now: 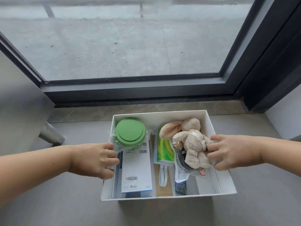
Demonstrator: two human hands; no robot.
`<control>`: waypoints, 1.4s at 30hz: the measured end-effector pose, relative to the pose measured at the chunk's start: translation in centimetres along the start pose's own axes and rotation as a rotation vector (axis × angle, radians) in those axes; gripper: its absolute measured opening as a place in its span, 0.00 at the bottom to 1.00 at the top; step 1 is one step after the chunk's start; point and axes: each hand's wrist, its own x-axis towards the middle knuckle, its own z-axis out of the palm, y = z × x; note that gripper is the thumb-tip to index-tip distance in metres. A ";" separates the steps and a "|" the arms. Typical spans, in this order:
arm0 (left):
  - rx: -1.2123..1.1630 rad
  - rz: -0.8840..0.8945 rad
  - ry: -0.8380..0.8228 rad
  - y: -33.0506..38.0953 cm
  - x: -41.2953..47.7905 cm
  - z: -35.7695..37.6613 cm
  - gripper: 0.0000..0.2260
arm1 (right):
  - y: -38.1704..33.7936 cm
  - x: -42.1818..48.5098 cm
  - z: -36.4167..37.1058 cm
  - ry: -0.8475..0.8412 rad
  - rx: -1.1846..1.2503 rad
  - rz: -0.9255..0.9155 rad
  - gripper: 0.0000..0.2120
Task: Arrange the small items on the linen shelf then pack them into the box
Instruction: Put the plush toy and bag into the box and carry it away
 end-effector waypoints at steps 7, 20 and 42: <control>0.064 0.017 -0.072 -0.1 0.1 -0.2 0.11 | -0.1 0.0 0.0 -0.007 -0.029 0.016 0.14; 0.133 -0.028 -0.124 0.0 0.1 -0.8 0.12 | -1.1 0.4 -0.8 -0.042 -0.087 0.106 0.13; 0.156 -0.018 -0.242 -1.0 0.4 -1.1 0.10 | 0.6 1.0 -0.5 -0.073 -0.023 0.019 0.15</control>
